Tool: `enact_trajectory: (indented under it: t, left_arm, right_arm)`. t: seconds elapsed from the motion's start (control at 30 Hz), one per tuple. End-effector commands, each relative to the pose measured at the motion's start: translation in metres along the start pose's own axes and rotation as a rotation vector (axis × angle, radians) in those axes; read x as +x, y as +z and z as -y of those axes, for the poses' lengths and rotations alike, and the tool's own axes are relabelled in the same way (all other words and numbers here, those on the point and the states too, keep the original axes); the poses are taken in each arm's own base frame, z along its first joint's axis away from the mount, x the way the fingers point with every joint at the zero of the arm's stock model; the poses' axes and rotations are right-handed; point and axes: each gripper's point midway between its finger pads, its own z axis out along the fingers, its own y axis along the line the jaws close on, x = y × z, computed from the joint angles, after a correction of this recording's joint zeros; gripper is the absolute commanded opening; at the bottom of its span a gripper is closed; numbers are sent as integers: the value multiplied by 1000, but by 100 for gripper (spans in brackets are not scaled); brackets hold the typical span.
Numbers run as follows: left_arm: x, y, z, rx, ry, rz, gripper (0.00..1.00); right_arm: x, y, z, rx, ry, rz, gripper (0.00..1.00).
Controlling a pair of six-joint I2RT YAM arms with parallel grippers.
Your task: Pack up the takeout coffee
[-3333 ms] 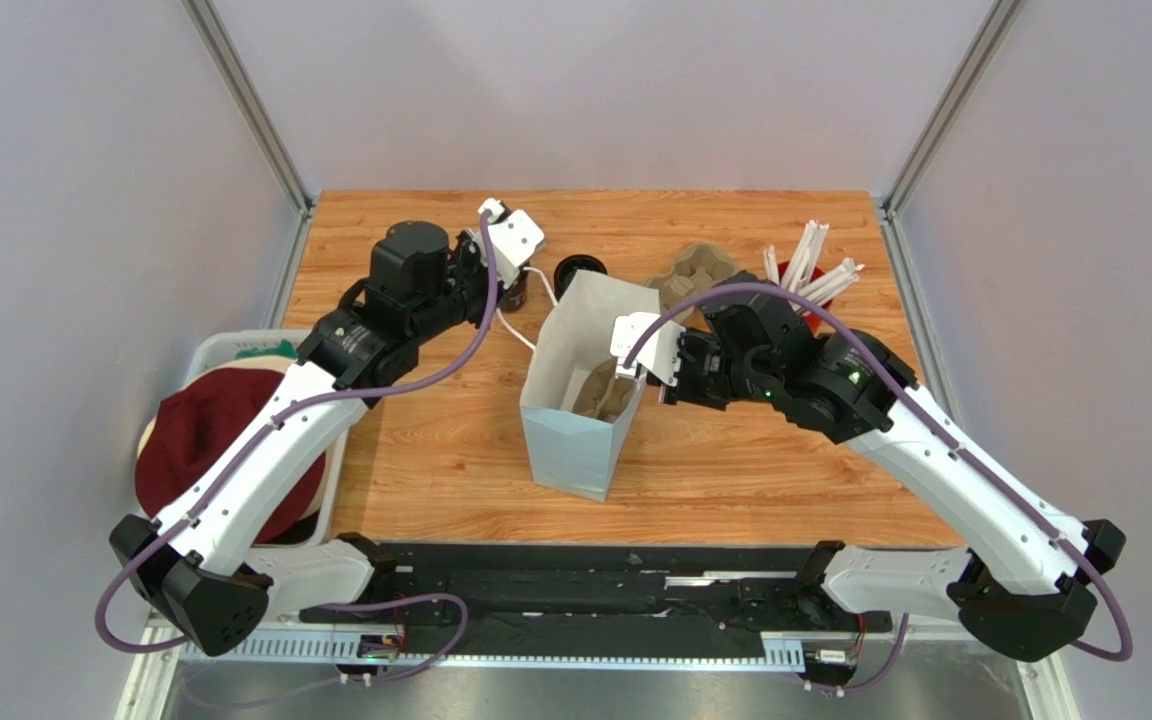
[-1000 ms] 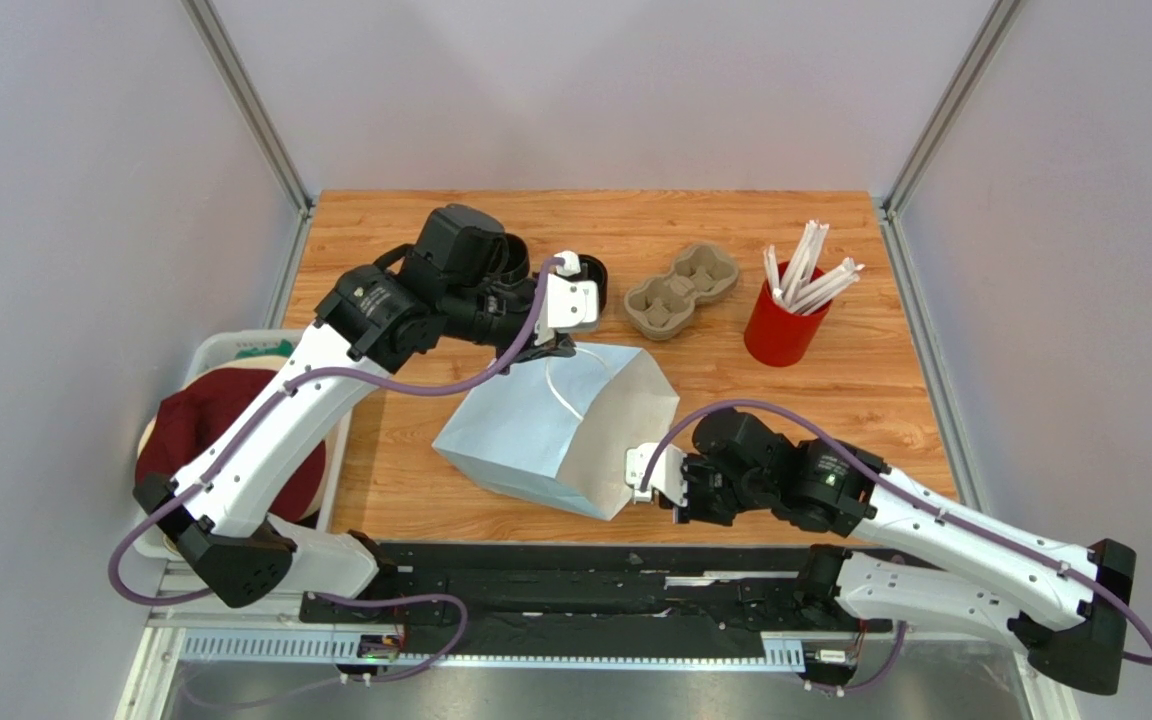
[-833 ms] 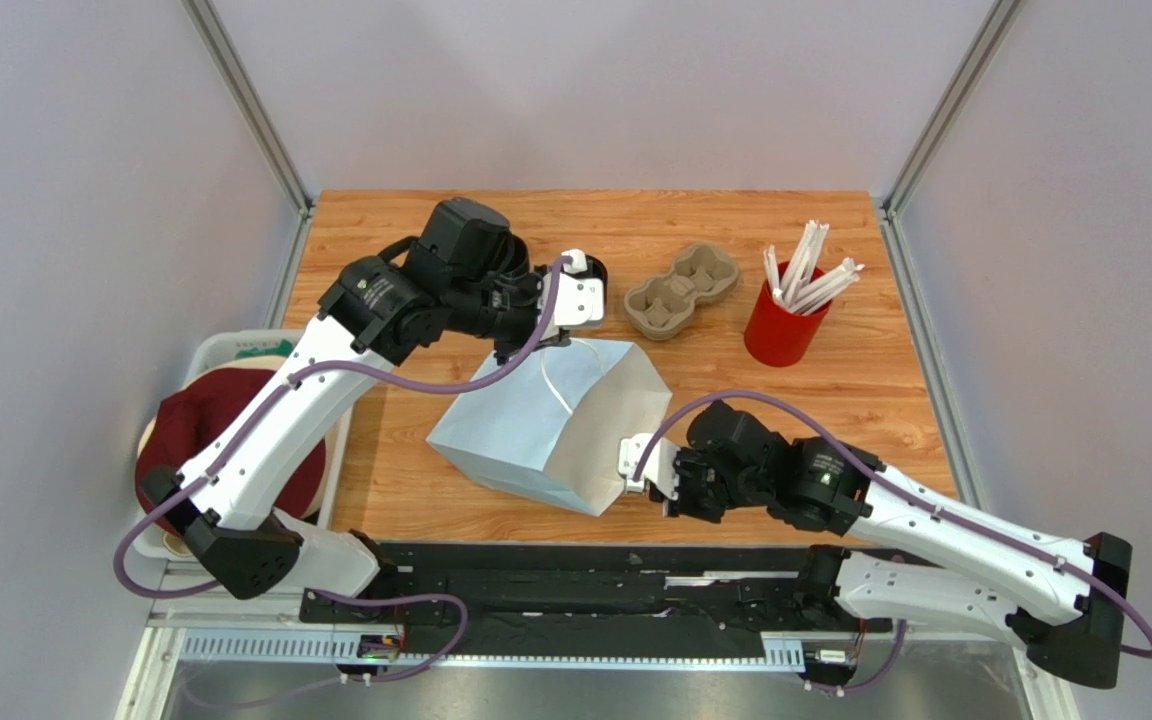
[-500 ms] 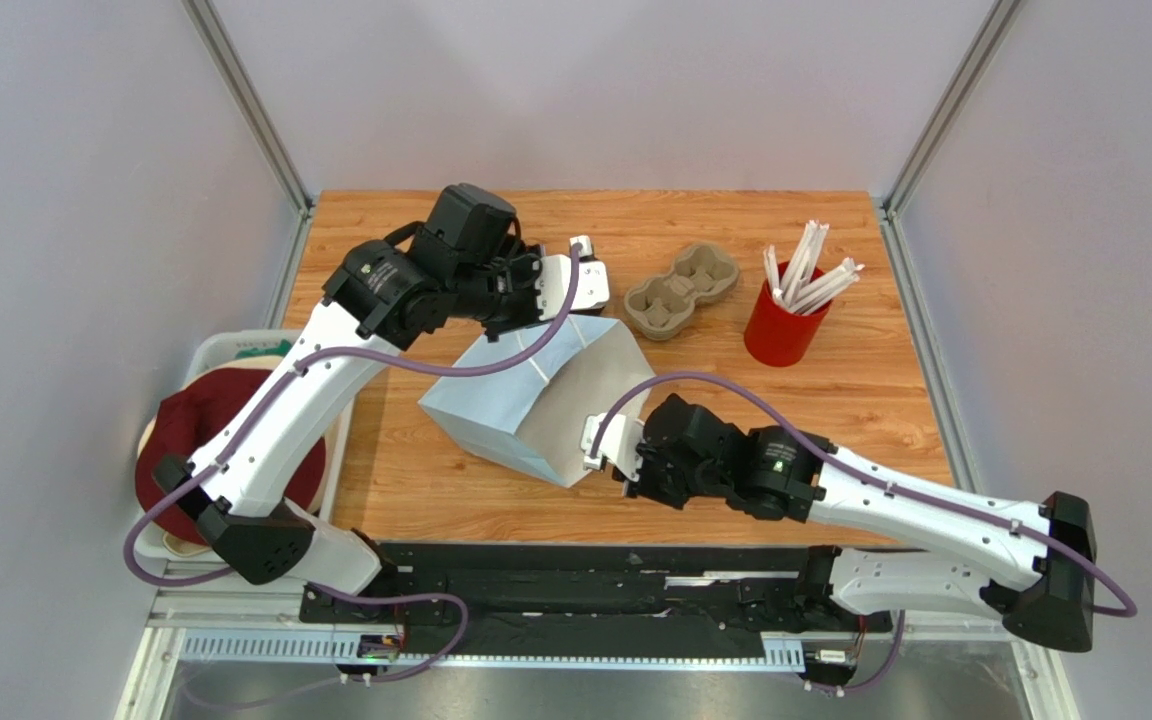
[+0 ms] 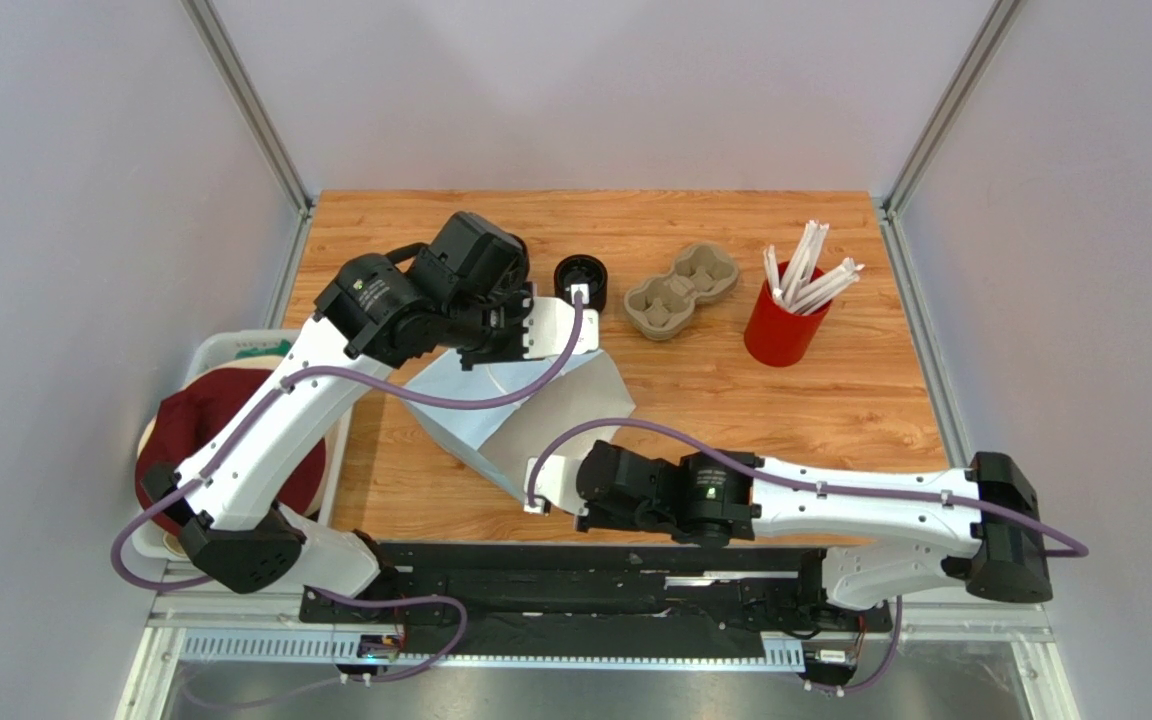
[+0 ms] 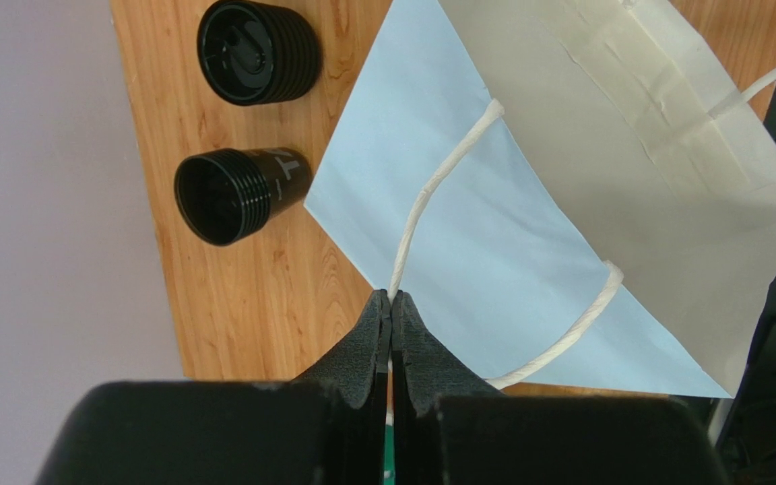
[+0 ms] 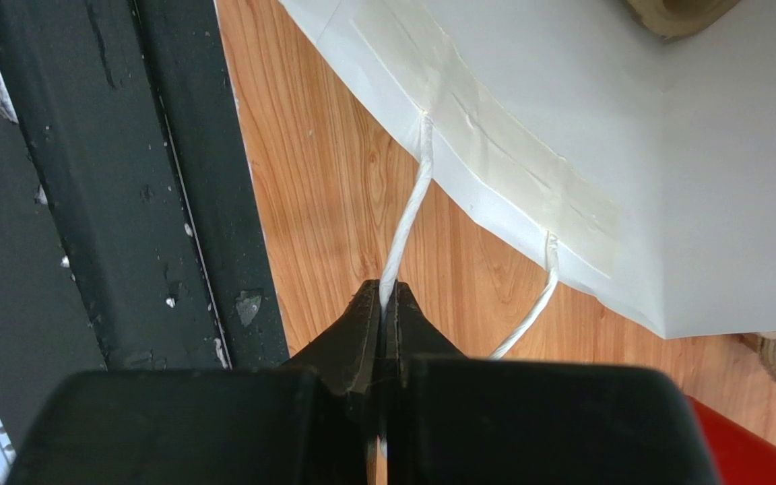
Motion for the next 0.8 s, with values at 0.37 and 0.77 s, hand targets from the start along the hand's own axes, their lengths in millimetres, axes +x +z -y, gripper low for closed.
enact_trajectory:
  t: [0.37,0.77]
  left_arm:
    - [-23,-61,-60,-273,-196,170,0]
    - [7,-40,-65,-338,-384,147,0]
  right_arm:
    - [-75,-93,119,416,32,217,0]
    - [-84,-100,153,418,87,224,0]
